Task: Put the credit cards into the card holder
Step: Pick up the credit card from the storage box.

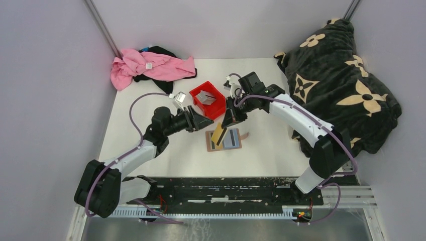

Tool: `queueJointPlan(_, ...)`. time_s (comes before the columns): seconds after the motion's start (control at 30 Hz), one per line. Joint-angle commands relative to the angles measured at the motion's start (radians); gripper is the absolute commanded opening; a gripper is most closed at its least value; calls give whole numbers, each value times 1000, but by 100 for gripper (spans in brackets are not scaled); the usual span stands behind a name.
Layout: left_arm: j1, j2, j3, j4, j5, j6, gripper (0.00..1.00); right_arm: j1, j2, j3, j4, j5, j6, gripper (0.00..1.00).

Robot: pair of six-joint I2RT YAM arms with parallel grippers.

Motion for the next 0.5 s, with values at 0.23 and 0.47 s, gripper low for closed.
queueJointPlan(0.23, -4, 18, -33, 99, 209, -13, 60, -25, -28, -84, 227, -238, 145, 1)
queueJointPlan(0.47, -1, 28, -71, 155, 252, -46, 52, -35, 2, -100, 268, -283, 168, 1)
